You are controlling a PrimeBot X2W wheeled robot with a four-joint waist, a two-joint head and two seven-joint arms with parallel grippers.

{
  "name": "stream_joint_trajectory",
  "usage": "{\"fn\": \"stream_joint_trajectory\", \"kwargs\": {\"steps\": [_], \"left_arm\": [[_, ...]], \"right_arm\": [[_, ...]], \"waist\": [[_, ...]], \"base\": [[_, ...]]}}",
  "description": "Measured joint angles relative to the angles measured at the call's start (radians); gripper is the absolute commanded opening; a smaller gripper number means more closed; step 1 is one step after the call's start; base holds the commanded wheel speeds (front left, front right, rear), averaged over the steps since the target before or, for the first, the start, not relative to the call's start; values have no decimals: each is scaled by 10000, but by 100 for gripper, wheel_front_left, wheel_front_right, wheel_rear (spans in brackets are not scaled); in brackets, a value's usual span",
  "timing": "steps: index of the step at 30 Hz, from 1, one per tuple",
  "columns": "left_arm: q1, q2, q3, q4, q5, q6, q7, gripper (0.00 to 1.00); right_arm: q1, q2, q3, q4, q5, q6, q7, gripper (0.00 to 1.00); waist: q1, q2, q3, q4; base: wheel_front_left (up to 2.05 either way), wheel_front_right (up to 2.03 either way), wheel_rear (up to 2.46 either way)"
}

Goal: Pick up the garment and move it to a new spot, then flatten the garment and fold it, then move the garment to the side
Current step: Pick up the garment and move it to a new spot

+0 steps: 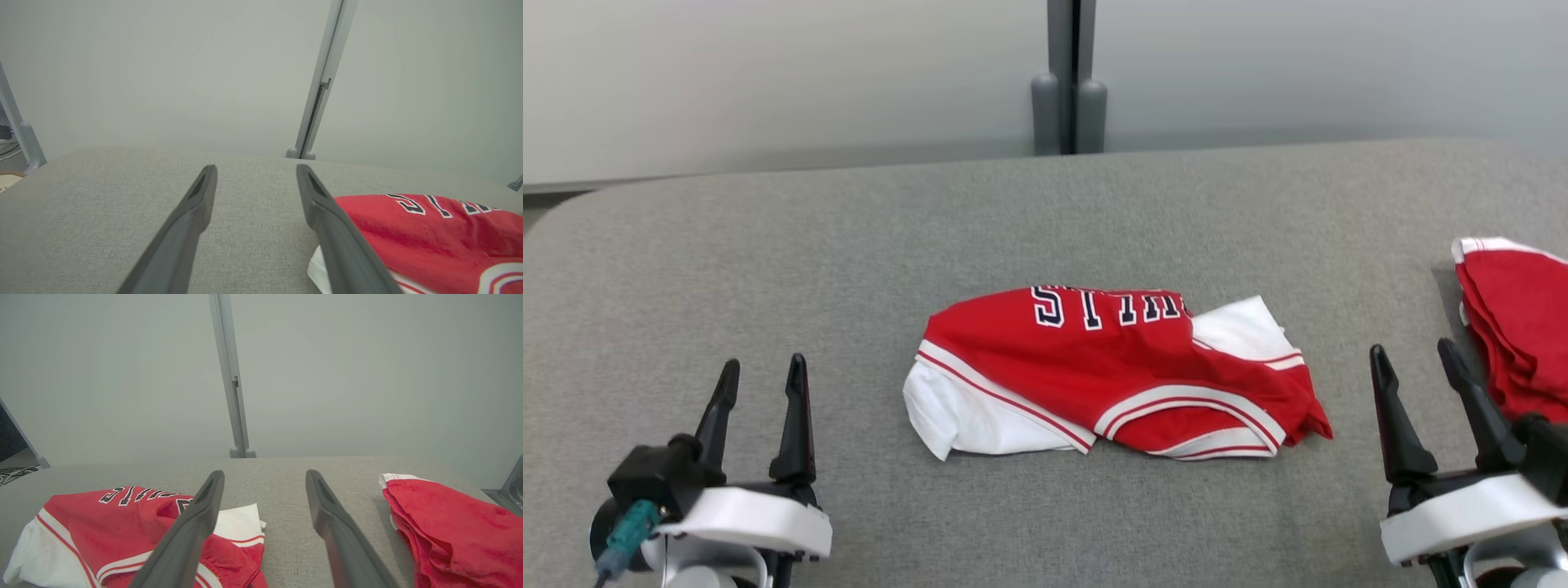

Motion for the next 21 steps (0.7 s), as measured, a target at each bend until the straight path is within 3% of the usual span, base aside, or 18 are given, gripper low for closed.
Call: {"fn": "stream_joint_trajectory", "kwargs": {"steps": [11, 21], "left_arm": [[1389, 25, -422, -690, 278, 337, 161, 100], [1633, 113, -568, -727, 280, 372, 238, 100]], "right_arm": [[814, -105, 52, 337, 163, 0, 132, 100], [1072, -144, -23, 370, 232, 0, 217, 100]], "waist": [[0, 0, -1285, 224], [0, 0, -1568, 20]], "base": [[0, 0, 0], [0, 0, 0]]}}
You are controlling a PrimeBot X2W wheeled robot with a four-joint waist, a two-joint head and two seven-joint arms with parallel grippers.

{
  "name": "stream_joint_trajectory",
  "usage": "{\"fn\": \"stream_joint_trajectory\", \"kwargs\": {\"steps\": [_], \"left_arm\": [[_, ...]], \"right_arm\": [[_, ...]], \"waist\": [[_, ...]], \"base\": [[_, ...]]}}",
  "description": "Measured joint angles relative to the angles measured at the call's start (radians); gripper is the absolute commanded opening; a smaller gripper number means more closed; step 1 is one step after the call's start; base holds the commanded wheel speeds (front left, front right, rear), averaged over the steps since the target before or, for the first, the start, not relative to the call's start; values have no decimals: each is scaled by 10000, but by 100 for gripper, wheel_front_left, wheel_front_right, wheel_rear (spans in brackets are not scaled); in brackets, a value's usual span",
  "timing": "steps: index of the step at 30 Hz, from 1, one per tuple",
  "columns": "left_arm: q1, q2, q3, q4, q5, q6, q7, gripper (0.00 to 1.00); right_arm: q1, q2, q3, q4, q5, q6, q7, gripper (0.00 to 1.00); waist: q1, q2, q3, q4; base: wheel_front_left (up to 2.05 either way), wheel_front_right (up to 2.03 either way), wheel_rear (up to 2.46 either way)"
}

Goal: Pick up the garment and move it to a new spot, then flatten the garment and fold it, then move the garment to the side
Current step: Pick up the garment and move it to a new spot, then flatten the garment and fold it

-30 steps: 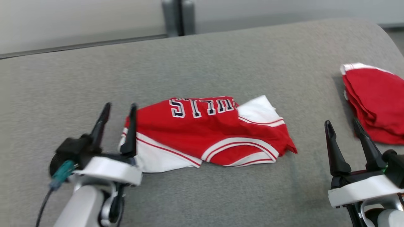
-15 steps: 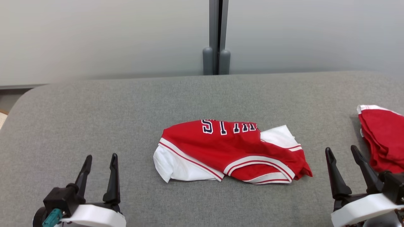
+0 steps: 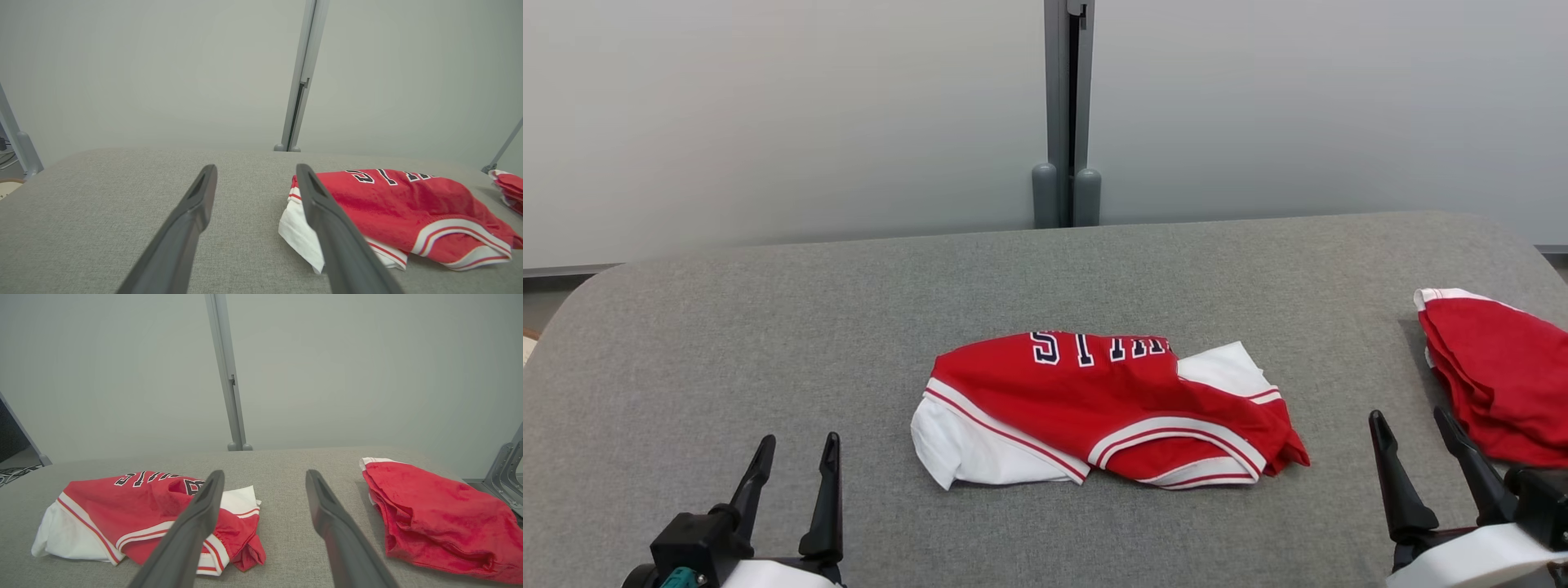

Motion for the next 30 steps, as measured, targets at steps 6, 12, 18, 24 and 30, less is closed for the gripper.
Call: {"fn": "stream_joint_trajectory", "kwargs": {"steps": [6, 12, 18, 24, 30], "left_arm": [[-8, 35, 6, 92, -44, -75, -6, 100], [-70, 44, -12, 194, -75, -90, -33, 100], [-267, 42, -132, 299, -71, -140, -35, 100], [-718, -54, -637, 441, 44, -380, 232, 100], [-1989, -713, -1960, 991, 328, -1302, 813, 100]], "right_arm": [[-2, -23, 46, -10, 4, 0, 4, 100], [-9, 13, 21, -25, -4, 0, 2, 100], [-10, 69, 2, -96, -40, 0, 4, 100], [-63, 77, -4, -134, -33, 0, 19, 100], [-389, 73, 17, -359, -40, 0, 29, 100]], "waist": [[0, 0, 57, -5], [-1, 0, 96, 40], [-1, 0, 150, 88], [-1, 0, 350, 36], [0, 0, 994, -69]], "base": [[0, 0, 0], [0, 0, 0], [0, 0, 0], [0, 0, 0], [0, 0, 0]]}}
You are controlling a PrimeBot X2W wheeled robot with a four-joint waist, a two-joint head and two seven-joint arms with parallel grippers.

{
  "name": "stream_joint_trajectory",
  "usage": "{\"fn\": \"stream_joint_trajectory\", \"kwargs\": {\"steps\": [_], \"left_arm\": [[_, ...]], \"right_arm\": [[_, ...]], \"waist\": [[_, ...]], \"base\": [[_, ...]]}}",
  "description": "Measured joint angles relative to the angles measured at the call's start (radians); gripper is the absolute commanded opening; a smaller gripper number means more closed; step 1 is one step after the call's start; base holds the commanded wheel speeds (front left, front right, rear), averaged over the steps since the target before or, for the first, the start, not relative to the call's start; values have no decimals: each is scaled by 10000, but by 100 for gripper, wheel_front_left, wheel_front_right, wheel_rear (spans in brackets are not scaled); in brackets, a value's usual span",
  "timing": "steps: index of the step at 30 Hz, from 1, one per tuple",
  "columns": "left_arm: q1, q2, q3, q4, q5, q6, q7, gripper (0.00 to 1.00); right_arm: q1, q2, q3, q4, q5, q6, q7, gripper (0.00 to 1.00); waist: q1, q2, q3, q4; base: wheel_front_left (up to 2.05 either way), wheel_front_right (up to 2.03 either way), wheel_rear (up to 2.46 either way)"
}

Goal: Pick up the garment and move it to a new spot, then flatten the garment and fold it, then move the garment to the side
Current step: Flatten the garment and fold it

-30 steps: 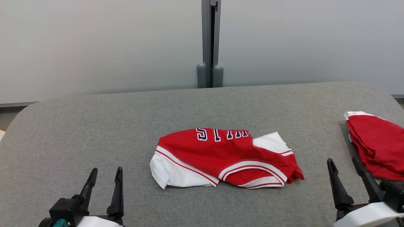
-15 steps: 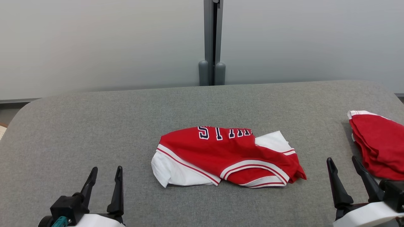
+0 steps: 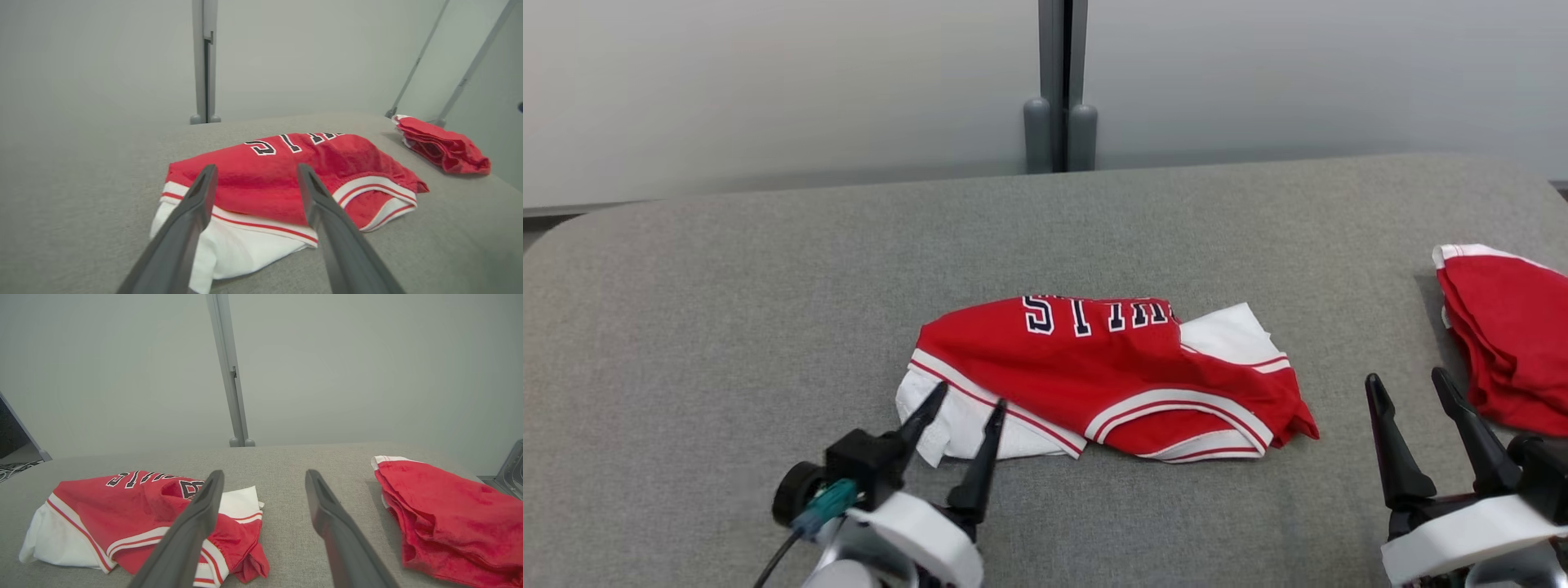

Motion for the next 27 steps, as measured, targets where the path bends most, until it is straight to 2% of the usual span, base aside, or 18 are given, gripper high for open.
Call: {"fn": "stream_joint_trajectory", "kwargs": {"steps": [6, 12, 13, 15, 18, 22, 27], "left_arm": [[-1156, -848, -1160, 1641, 213, -790, 382, 100], [-2027, -1124, -1741, 3804, 234, -1074, 669, 100], [-2148, -1122, -1785, 3996, 309, -1070, 625, 95], [-2373, -1085, -1816, 4295, 520, -949, 420, 0], [-2549, -1001, -1825, 4546, 694, -788, 27, 0], [-2592, -698, -1680, 4518, 706, -796, -460, 0], [-2399, -84, -991, 3352, 280, -740, -817, 0]], "right_arm": [[-466, 79, 171, -8, 10, 0, -63, 100], [-733, 217, 151, 222, 40, 0, -284, 100], [-742, 221, 130, 245, 40, 0, -339, 100], [-765, 238, 84, 282, 40, 0, -389, 100], [-774, 265, -79, 316, 40, -2, -451, 100], [-844, 318, -196, 341, 42, 0, -500, 100], [-832, 362, -477, 307, 40, -2, -535, 100]], "waist": [[0, 0, 822, -346], [0, 0, 1514, -971], [0, 0, 1584, -1035], [0, 0, 1686, -1125], [0, 0, 1748, -1083], [0, 0, 1705, -889], [0, 0, 1524, -514]], "base": [[0, 0, 0], [0, 0, 0], [0, 0, 0], [0, 0, 0], [0, 0, 0], [0, 0, 0], [0, 0, 0]]}}
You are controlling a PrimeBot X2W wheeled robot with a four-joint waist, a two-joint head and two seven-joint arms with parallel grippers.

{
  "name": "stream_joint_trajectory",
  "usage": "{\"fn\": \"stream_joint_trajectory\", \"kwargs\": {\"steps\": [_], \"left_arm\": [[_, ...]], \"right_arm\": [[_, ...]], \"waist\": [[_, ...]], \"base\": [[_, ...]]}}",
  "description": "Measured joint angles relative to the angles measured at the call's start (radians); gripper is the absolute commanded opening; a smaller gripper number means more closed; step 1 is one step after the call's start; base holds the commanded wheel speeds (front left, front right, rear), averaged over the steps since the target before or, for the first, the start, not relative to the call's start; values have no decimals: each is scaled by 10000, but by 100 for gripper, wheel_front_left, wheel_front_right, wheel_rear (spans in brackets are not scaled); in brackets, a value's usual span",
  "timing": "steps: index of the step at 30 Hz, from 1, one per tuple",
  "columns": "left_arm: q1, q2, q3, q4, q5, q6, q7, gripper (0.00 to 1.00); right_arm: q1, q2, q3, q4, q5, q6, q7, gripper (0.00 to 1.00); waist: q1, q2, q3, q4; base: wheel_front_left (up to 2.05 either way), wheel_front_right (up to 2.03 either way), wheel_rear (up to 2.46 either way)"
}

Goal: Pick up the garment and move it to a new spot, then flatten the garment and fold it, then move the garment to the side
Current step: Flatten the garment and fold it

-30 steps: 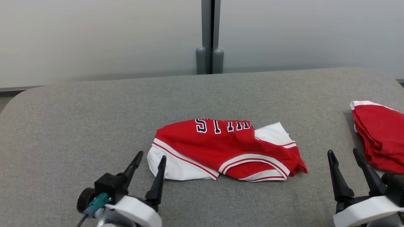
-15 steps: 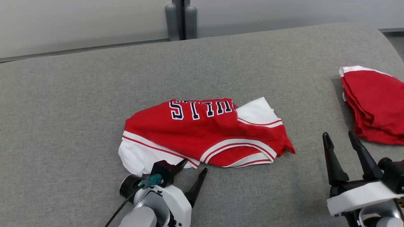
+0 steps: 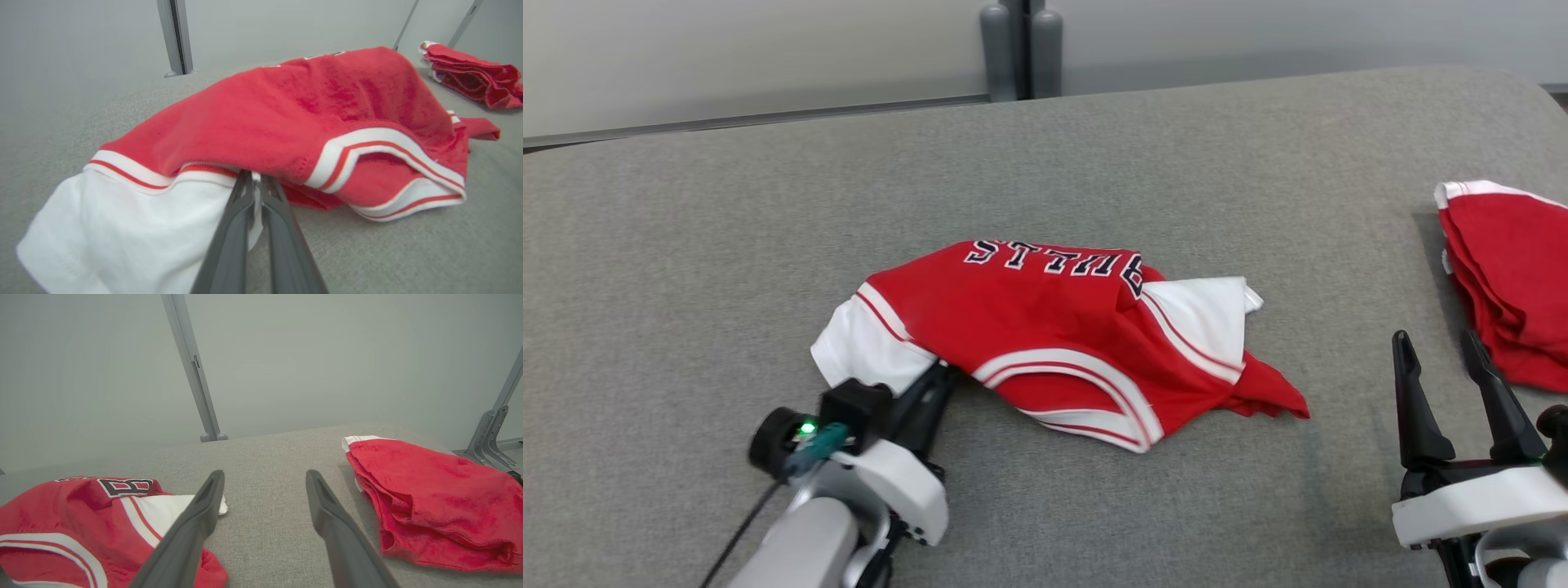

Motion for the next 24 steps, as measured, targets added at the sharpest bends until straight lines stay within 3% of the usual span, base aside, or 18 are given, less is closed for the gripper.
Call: {"fn": "stream_joint_trajectory", "kwargs": {"steps": [7, 13, 14, 15, 18, 24], "left_arm": [[1056, 1496, 1377, -2008, -579, 959, 217, 0], [1574, 2142, 2138, -2506, -1246, 1275, 811, 3], [1635, 2107, 2351, -2462, -1570, 1248, 840, 60], [1635, 2107, 2351, -2462, -1570, 1248, 840, 100], [1675, 1843, 2594, -2382, -1960, 1147, 550, 100], [2143, 1262, 3093, -2734, -2209, 1517, -50, 100]], "right_arm": [[145, 40, -221, -190, -2, 2, 59, 100], [143, 102, -274, -351, -4, 2, 109, 100], [136, 119, -299, -372, -4, 0, 111, 100], [136, 119, -299, -372, -4, 0, 111, 100], [130, 151, -305, -395, -15, 0, 140, 100], [150, 165, -366, -408, -65, 2, 211, 100]], "waist": [[0, 0, -154, 417], [0, 0, 5, 410], [0, 0, 91, 387], [0, 0, 91, 387], [0, 0, 153, 324], [0, 0, -71, 282]], "base": [[0, 0, 0], [0, 0, 0], [0, 0, 0], [0, 0, 0], [0, 0, 0], [0, 0, 0]]}}
